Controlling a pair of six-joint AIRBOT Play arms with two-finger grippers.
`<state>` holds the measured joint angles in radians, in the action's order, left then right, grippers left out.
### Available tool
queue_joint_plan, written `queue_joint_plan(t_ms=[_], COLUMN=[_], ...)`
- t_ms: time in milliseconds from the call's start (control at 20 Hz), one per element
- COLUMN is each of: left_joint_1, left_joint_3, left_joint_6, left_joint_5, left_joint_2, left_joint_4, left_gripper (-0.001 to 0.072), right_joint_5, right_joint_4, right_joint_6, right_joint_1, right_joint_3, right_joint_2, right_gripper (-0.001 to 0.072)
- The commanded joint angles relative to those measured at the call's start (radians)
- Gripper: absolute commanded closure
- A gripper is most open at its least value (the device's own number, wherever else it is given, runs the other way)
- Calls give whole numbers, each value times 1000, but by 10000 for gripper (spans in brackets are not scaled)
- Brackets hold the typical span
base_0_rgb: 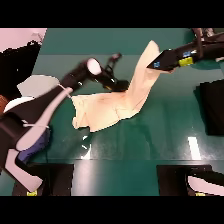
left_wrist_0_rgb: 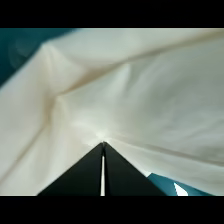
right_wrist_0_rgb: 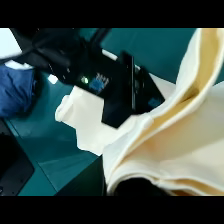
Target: Fold the shirts.
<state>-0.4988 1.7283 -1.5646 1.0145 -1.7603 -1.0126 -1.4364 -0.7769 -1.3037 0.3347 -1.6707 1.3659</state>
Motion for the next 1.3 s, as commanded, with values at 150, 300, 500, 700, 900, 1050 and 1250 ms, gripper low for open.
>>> queue_joint_plan(t_ms=[150,300,500,700,900,1050,1250], left_joint_1=[287,406,492,496,496,496,496], left_joint_3=[46,46,46,46,37,-53,-310], left_joint_6=[2,2,4,40,39,53,127], left_joint_5=[112,133,178,227,255,260,255], left_joint_2=[257,362,417,418,418,416,416], left_joint_4=[-219,-282,-288,-287,-257,-160,-34], left_gripper=[679,679,679,679,679,676,160], right_joint_5=[187,374,420,311,287,264,229], right_joint_4=[26,71,101,-103,-166,-129,-34], right_joint_6=[25,72,86,57,19,18,18], right_joint_1=[302,482,578,470,257,117,34], right_joint_3=[-6,-6,-6,5,201,352,459], right_joint_2=[118,232,325,252,130,92,92], right_gripper=[695,676,231,265,264,263,263])
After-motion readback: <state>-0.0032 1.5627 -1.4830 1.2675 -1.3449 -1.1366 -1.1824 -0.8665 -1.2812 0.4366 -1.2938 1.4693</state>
